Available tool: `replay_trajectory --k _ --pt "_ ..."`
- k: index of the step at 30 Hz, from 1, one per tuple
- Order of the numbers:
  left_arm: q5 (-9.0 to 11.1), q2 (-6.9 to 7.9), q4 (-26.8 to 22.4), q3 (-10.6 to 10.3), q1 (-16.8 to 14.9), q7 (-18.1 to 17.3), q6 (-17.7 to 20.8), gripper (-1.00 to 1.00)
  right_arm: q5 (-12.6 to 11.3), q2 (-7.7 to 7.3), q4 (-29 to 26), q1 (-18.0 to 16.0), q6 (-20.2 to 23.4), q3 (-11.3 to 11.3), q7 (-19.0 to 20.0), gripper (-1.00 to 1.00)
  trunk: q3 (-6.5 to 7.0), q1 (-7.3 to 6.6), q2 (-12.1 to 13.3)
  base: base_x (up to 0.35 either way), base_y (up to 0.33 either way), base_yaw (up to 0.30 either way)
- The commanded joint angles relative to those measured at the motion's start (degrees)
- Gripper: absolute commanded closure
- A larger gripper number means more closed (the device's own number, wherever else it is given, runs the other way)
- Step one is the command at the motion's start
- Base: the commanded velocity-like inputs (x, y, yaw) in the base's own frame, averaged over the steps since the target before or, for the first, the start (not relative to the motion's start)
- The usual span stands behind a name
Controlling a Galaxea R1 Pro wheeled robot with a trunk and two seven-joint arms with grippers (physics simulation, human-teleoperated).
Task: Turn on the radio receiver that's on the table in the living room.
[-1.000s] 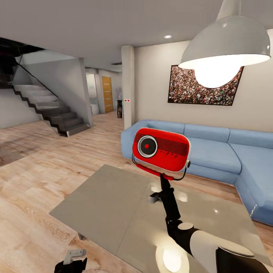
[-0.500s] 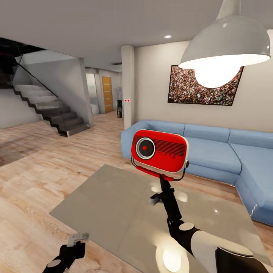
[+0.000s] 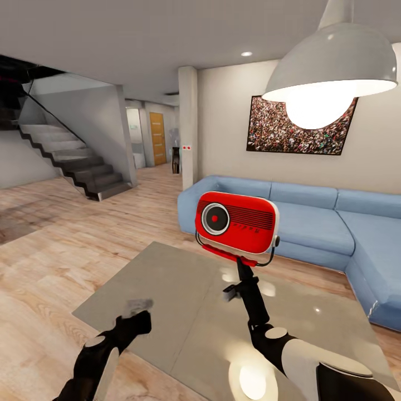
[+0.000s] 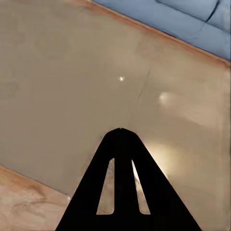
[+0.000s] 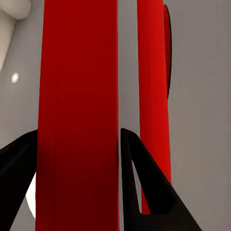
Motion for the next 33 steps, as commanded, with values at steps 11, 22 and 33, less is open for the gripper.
replay_trajectory --k 11,22,33 --pt "-0.1 -5.18 -2.3 -8.9 -9.2 -0.4 1.5 1.00 0.2 0.01 0.9 0.0 1.8 0.1 0.0 1.00 0.00 0.00 0.0 0.000 0.000 0.000" --pt "10.6 -5.18 1.0 -9.0 -17.7 -2.1 8.0 1.00 0.2 0.01 1.4 0.0 4.7 0.0 0.0 1.00 0.00 0.00 0.0 0.000 0.000 0.000" --pt "19.1 -5.18 1.5 -9.1 -20.5 -5.6 9.0 1.00 0.1 0.09 1.8 0.0 5.9 0.0 0.0 1.00 0.00 0.00 0.0 0.000 0.000 0.000"
